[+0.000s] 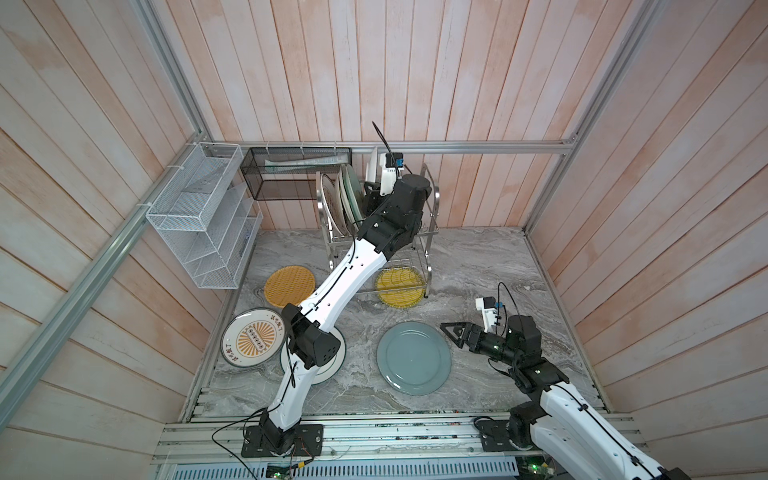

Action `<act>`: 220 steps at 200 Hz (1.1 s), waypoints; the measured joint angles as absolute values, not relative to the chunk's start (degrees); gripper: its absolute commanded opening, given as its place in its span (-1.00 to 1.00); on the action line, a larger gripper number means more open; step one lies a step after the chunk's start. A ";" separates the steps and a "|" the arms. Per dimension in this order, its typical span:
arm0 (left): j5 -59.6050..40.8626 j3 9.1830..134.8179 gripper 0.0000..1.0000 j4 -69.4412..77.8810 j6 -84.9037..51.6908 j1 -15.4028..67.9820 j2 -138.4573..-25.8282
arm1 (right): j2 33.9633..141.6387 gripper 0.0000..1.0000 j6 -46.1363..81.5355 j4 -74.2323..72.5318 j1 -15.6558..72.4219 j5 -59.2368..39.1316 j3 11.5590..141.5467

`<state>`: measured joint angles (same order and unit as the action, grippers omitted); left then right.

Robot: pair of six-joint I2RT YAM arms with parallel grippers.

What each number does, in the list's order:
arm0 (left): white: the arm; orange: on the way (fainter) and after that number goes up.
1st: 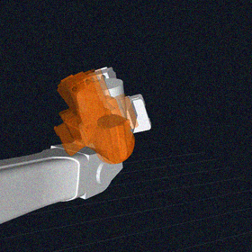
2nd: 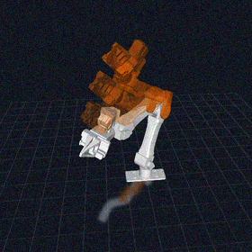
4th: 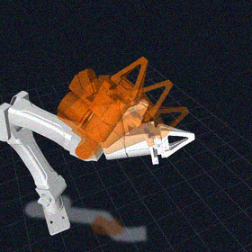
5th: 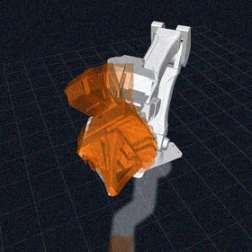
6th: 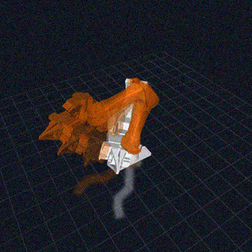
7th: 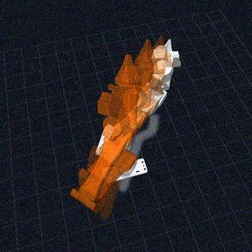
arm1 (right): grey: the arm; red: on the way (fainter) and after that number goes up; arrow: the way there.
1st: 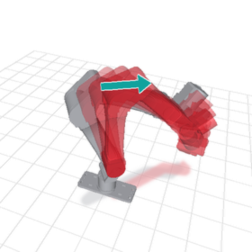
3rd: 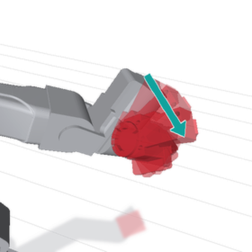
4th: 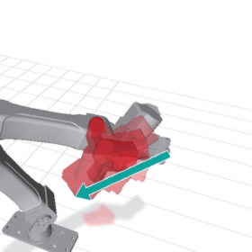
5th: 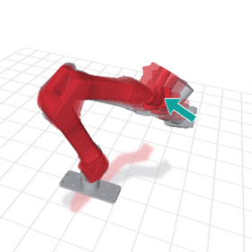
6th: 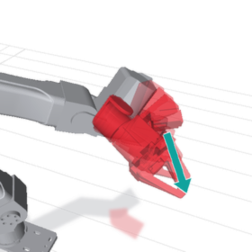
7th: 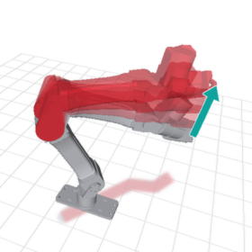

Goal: Load the plates into the dish rack
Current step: 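Lower the green-rimmed plate into the rack slot beside the other plates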

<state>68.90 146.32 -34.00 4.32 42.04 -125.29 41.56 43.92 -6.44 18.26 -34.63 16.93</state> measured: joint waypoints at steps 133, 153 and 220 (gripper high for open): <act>64.82 148.77 -0.69 -40.66 -4.64 43.57 -125.60 | 41.85 0.96 44.10 -6.46 18.31 -34.63 16.43; 65.71 148.77 -0.72 -39.53 -1.67 44.84 -125.60 | 41.85 0.95 44.10 -6.46 18.31 -34.63 16.14; 66.22 148.77 -0.69 -38.61 -0.99 44.95 -125.60 | 41.21 0.95 44.07 -6.44 18.31 -34.63 15.66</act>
<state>66.22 148.77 -38.61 -0.99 44.95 -125.60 41.21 44.07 -6.44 18.31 -34.63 15.66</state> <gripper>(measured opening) 0.149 0.978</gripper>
